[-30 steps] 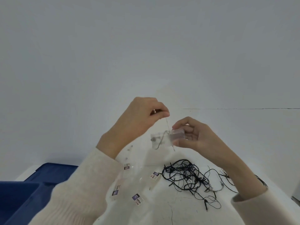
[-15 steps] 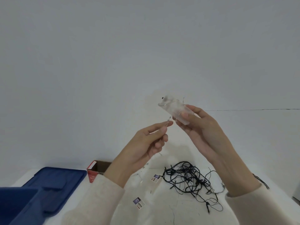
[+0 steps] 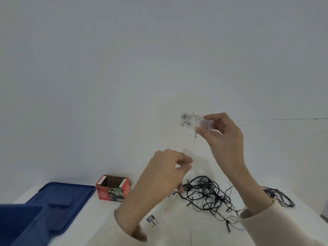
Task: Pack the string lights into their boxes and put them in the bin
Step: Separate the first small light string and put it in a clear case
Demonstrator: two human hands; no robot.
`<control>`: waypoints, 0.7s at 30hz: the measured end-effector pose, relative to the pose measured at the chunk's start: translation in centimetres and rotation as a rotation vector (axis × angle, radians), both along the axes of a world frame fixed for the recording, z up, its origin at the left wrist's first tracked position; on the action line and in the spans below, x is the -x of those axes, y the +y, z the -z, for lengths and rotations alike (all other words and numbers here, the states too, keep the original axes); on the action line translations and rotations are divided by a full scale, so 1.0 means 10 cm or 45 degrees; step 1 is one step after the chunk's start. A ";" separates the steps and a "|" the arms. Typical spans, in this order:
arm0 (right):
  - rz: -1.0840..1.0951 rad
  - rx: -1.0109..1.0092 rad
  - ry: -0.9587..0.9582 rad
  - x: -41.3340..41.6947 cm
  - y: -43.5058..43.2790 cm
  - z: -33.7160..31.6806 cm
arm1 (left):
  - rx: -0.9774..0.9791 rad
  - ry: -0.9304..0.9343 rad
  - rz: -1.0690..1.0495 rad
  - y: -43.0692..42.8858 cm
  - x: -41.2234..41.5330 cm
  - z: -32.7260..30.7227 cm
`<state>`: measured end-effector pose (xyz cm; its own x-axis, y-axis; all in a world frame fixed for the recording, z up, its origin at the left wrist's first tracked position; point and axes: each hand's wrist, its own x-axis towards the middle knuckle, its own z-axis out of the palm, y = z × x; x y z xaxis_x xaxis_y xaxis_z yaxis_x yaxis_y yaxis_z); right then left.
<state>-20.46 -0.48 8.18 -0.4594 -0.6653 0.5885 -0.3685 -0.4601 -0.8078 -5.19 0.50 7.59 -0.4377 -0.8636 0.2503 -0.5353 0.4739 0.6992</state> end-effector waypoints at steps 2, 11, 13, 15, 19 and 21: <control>-0.001 -0.031 0.100 0.03 -0.01 0.03 | 0.301 -0.328 -0.098 0.07 -0.01 -0.07; -0.410 -0.266 0.271 0.09 0.11 0.14 | 0.850 -0.391 -0.151 -0.06 -0.16 -0.49; -0.533 -0.310 0.224 0.09 0.17 0.12 | 0.733 -0.254 -0.126 -0.21 -0.18 -0.51; -0.692 -0.350 0.171 0.11 0.23 0.10 | 0.553 -0.067 -0.061 -0.33 -0.19 -0.50; -0.945 -0.367 -0.057 0.12 0.28 0.06 | 0.118 0.256 0.088 -0.46 -0.22 -0.40; -1.061 -0.315 -0.252 0.11 0.28 0.04 | -0.096 0.386 0.136 -0.49 -0.23 -0.31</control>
<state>-21.58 2.30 7.80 0.1523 -0.9263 0.3447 0.1643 -0.3202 -0.9330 -2.90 -4.40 10.66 -0.4424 -0.8377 0.3204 -0.2476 0.4574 0.8541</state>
